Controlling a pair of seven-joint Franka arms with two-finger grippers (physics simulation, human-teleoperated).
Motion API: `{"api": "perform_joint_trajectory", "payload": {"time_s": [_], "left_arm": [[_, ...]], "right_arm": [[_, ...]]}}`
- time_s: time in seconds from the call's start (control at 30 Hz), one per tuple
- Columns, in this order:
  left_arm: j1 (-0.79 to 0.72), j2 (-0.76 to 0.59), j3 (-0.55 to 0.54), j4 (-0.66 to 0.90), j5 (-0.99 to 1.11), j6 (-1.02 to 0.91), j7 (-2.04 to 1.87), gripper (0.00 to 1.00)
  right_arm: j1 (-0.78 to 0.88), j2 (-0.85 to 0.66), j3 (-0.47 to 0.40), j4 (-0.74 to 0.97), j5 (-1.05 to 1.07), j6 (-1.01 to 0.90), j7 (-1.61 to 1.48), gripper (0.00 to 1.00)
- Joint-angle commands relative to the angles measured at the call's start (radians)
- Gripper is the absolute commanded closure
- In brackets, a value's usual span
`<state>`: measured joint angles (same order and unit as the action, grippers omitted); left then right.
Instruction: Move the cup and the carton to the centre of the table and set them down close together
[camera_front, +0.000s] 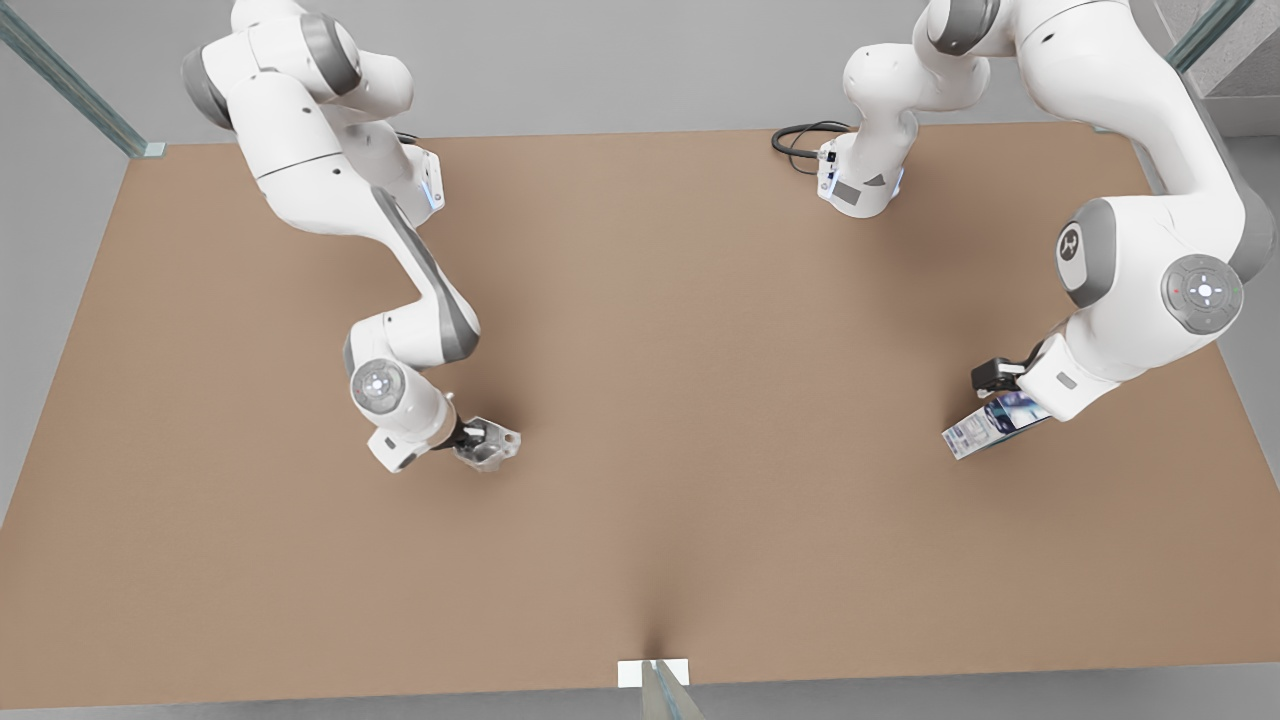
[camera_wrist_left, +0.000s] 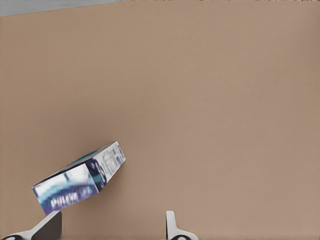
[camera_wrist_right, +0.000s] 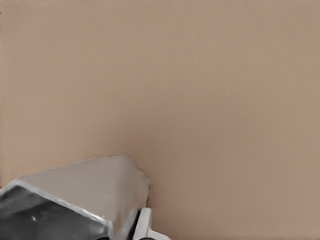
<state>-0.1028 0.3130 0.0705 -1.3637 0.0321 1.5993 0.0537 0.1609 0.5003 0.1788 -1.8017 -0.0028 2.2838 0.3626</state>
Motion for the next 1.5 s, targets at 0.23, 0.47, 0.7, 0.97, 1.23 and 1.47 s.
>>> {"api": "perform_joint_trajectory", "payload": {"time_s": [0.23,0.47,0.7,0.97,1.23,1.47], "left_arm": [[0.000,0.000,0.009,-0.002,0.000,0.001,0.000,0.00],[0.002,0.003,0.009,0.000,-0.003,0.004,0.021,0.00],[0.003,0.028,0.048,-0.005,-0.001,0.033,0.492,0.00],[0.002,0.060,0.129,-0.160,-0.005,0.220,0.979,0.00],[0.002,0.035,0.190,-0.301,-0.014,0.300,1.150,0.00],[0.002,0.044,0.209,-0.333,-0.014,0.300,1.192,0.00]], "right_arm": [[0.049,0.115,0.027,0.165,0.003,-0.024,0.133,0.79],[0.121,0.198,0.027,0.321,0.030,-0.076,0.233,0.79],[0.178,0.310,0.025,0.524,0.030,-0.190,0.271,0.79],[0.258,0.426,0.016,0.702,0.026,-0.228,0.345,0.79],[0.339,0.549,0.016,0.854,0.027,-0.190,0.457,0.79],[0.356,0.569,0.024,0.860,0.029,-0.129,0.522,0.10]]}}
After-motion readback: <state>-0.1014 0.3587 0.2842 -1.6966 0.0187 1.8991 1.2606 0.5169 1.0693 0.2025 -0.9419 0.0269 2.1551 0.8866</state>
